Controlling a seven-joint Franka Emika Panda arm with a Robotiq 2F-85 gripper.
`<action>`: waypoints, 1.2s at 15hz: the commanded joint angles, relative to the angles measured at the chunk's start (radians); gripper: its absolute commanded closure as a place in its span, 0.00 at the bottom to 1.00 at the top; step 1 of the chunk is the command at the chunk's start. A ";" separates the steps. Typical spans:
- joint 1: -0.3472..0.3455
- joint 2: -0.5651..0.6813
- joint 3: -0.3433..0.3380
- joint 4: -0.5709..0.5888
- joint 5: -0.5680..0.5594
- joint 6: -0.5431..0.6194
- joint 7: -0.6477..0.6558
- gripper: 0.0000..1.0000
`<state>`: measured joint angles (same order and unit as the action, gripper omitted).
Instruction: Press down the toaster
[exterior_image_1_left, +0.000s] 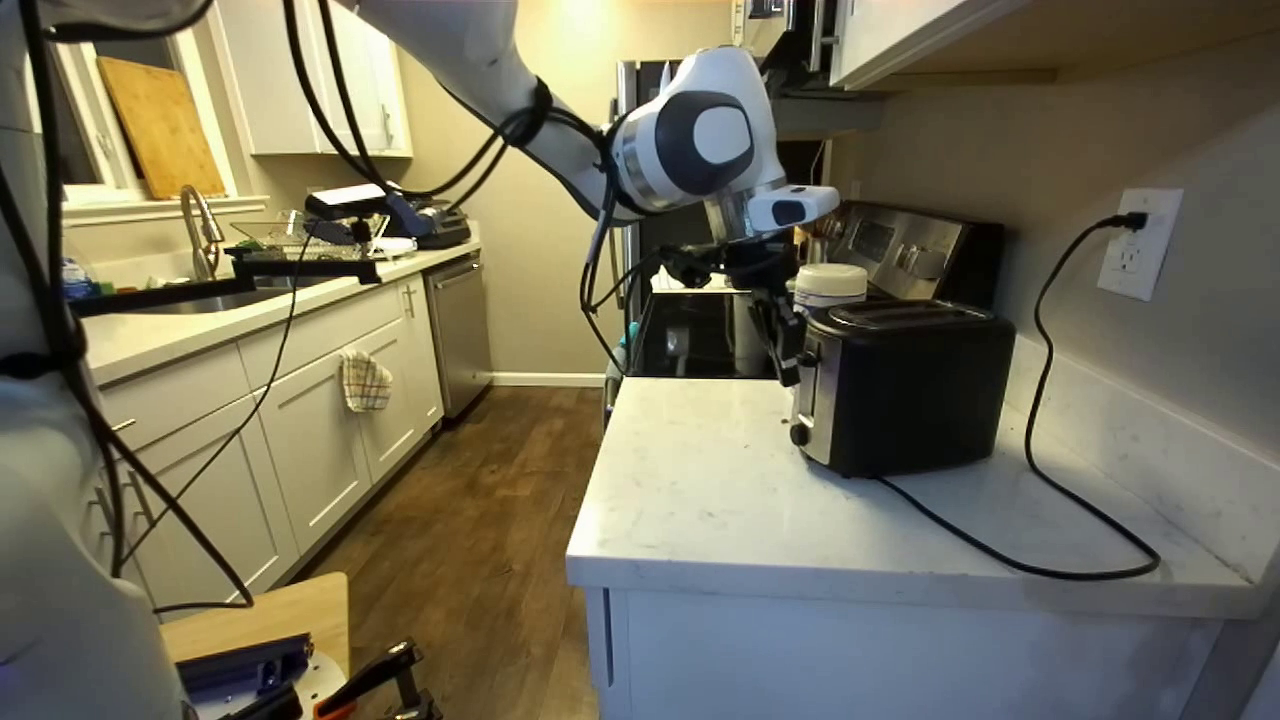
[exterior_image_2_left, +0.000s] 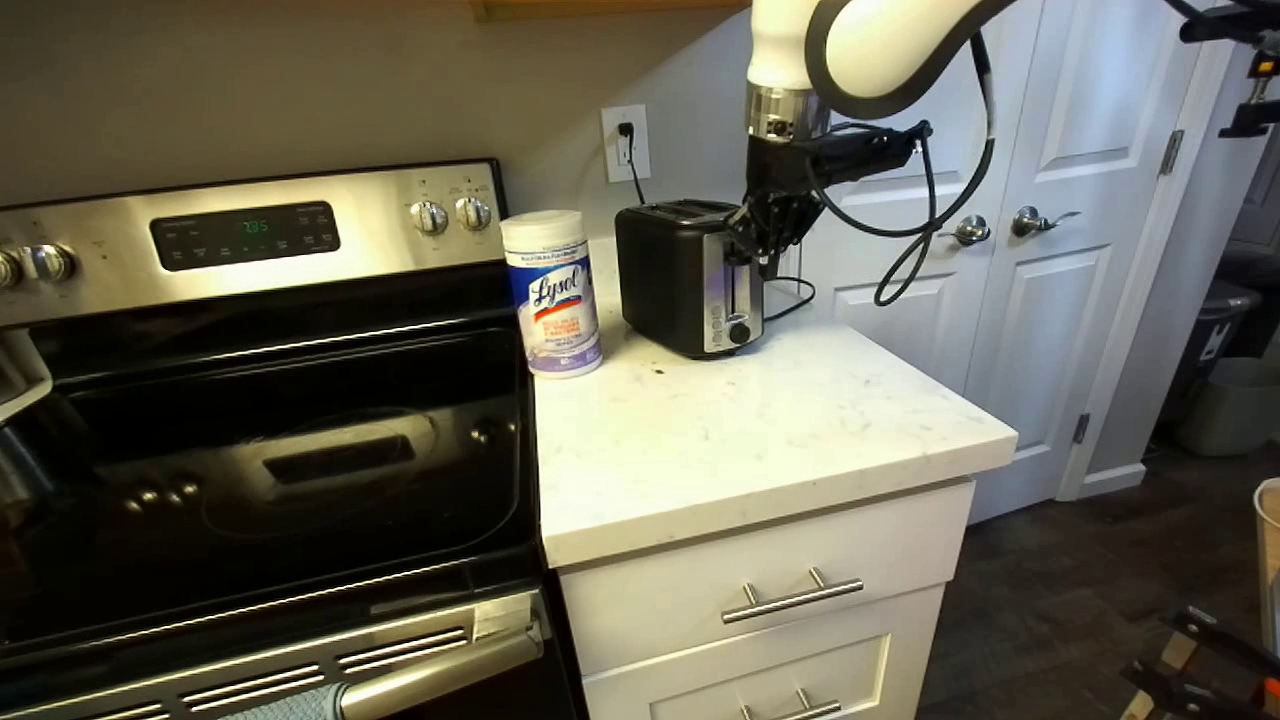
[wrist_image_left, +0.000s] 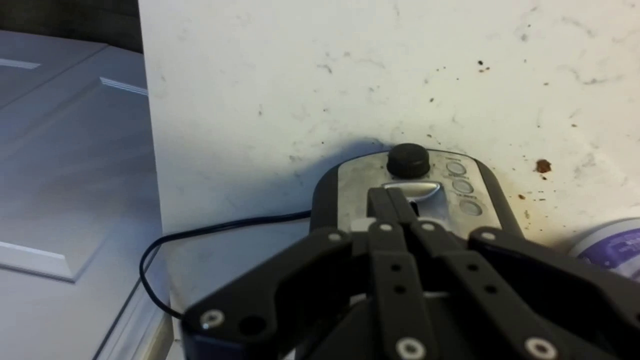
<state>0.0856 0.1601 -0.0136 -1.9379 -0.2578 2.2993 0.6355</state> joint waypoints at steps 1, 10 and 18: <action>0.001 -0.040 -0.015 -0.072 -0.039 0.036 0.038 1.00; -0.014 -0.172 0.005 -0.116 -0.042 0.072 0.024 1.00; -0.023 -0.140 0.015 -0.105 -0.028 0.125 0.027 1.00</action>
<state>0.0808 0.0115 -0.0117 -2.0229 -0.2701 2.3732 0.6382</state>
